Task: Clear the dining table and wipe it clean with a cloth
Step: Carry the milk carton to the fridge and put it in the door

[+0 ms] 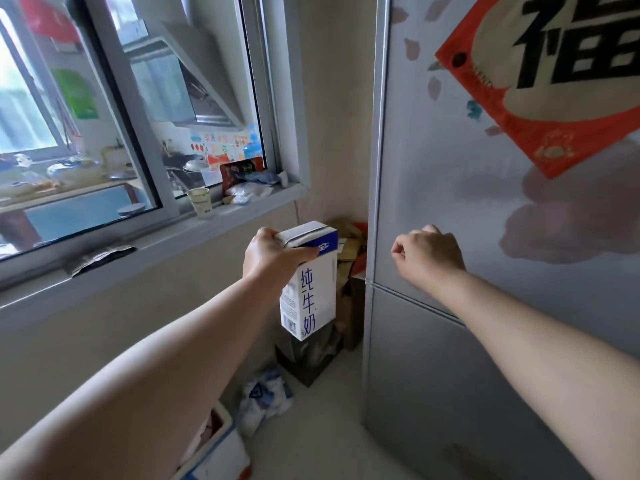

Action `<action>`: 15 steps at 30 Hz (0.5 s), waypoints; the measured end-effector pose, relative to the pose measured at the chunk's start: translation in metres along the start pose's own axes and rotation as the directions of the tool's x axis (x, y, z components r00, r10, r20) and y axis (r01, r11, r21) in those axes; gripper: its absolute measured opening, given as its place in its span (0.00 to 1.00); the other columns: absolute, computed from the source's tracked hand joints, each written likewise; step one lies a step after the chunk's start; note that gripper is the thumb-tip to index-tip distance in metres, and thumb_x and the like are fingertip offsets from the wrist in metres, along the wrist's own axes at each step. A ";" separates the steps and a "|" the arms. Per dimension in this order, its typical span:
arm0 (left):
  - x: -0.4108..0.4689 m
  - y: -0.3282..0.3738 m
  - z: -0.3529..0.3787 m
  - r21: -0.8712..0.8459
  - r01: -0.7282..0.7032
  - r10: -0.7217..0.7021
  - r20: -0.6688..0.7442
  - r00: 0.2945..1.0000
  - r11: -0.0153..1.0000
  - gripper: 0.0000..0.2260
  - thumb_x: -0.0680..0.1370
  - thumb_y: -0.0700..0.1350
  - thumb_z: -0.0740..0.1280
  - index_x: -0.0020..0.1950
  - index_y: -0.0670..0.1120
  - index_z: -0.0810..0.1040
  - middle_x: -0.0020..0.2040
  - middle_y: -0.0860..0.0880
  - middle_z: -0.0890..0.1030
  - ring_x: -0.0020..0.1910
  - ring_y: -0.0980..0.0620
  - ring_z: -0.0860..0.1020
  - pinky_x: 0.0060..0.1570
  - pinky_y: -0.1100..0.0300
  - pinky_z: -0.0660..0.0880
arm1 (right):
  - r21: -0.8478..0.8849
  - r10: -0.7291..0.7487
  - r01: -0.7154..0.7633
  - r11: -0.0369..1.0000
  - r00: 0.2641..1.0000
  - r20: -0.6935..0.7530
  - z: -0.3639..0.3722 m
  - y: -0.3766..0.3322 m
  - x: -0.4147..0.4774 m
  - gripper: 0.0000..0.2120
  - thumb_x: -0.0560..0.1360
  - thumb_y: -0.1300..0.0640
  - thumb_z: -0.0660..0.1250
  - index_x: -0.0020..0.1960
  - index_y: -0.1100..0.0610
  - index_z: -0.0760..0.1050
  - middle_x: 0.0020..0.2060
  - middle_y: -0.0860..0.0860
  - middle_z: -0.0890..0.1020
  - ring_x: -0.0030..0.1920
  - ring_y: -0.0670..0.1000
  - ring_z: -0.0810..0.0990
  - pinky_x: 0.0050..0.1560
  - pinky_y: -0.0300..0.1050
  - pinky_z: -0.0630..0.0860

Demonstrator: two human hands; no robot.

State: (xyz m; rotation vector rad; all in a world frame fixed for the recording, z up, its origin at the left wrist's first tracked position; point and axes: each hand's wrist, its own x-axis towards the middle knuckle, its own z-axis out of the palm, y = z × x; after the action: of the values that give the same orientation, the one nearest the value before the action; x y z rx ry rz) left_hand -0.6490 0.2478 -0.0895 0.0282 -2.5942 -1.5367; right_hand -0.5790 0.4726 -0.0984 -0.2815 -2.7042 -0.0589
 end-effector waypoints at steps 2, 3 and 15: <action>0.021 -0.001 0.008 -0.005 0.001 0.000 0.031 1.000 1.000 0.25 0.60 0.53 0.80 0.48 0.49 0.71 0.39 0.54 0.76 0.38 0.54 0.78 0.43 0.51 0.81 | -0.023 0.002 -0.002 1.000 1.000 0.007 0.005 -0.001 0.015 0.11 0.77 0.55 0.58 0.49 0.50 0.79 0.49 0.49 0.82 0.54 0.55 0.74 0.46 0.47 0.64; 0.032 0.000 0.012 -0.007 -0.006 0.006 0.047 0.999 1.000 0.25 0.60 0.54 0.80 0.47 0.50 0.71 0.39 0.54 0.77 0.37 0.54 0.78 0.42 0.52 0.81 | -0.037 0.003 -0.003 0.999 1.000 0.009 0.007 -0.002 0.021 0.11 0.77 0.55 0.58 0.50 0.50 0.79 0.50 0.49 0.82 0.55 0.55 0.73 0.46 0.47 0.64; 0.175 -0.007 0.039 -0.060 -0.118 0.129 0.255 0.958 0.991 0.25 0.60 0.53 0.80 0.50 0.49 0.73 0.38 0.53 0.78 0.36 0.54 0.79 0.41 0.53 0.82 | -0.307 -0.004 0.001 0.952 1.000 -0.008 0.042 -0.047 0.125 0.20 0.75 0.66 0.57 0.65 0.53 0.72 0.69 0.50 0.69 0.72 0.52 0.59 0.61 0.50 0.62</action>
State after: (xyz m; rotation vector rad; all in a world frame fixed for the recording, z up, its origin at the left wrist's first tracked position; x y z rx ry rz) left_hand -0.8277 0.2648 -0.0969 -0.3562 -2.6909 -1.6510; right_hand -0.7175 0.4541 -0.0853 -0.3675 -2.6809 -0.4834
